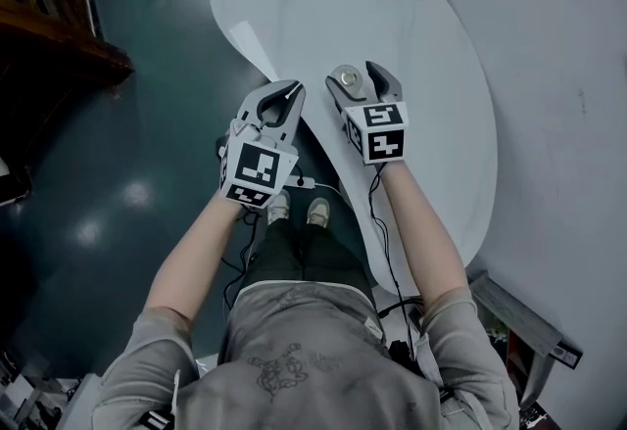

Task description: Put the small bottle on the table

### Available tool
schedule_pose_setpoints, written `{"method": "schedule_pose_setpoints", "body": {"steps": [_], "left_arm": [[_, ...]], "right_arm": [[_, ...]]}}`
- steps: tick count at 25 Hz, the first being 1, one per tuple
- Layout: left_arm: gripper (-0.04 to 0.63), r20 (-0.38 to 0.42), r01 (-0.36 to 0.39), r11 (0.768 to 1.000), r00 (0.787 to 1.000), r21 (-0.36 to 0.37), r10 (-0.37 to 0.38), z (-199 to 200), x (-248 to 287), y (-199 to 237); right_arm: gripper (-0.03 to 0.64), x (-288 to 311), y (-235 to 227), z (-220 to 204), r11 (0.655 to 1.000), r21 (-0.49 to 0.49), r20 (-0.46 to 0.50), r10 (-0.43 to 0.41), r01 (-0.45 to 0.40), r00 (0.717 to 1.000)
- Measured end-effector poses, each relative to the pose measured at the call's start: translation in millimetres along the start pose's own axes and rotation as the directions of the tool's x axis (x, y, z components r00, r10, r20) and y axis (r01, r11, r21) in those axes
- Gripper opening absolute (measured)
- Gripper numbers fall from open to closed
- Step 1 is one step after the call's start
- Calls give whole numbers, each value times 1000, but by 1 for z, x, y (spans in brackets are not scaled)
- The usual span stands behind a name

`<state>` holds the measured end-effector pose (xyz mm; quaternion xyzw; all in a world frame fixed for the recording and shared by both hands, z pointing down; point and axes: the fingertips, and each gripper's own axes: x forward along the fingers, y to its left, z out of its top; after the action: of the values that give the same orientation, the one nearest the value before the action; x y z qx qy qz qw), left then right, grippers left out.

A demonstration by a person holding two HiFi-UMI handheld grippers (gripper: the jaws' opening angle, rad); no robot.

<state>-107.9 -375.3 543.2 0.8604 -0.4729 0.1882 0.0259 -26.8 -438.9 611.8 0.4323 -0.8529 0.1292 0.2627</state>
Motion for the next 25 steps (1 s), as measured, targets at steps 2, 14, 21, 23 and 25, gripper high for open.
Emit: {"method": "schedule_pose_setpoints", "body": {"steps": [2,14,21,23,25], "left_arm": [[23,5,-3,1000,1000,13,3,15,-8,0],[23,67,-33,996,997,84,27,106,-50,-1],[23,129,-73,991,990,109,59,158,-83,-8],[23,152,-86,987,986,139,64,174,-92,-11],[23,175,-95,982,982,165,66,189,-103,-18]], "right_arm": [[344,-19,4,16,1000,2,30,10,-10,1000],[45,-138,-4,123,999,30,275,-21,13,961],[37,-223,5,168,1000,0,381,-20,22,924],[37,-246,8,178,1000,-13,410,-15,23,912],[35,-269,12,185,1000,-18,434,-8,17,901]]}}
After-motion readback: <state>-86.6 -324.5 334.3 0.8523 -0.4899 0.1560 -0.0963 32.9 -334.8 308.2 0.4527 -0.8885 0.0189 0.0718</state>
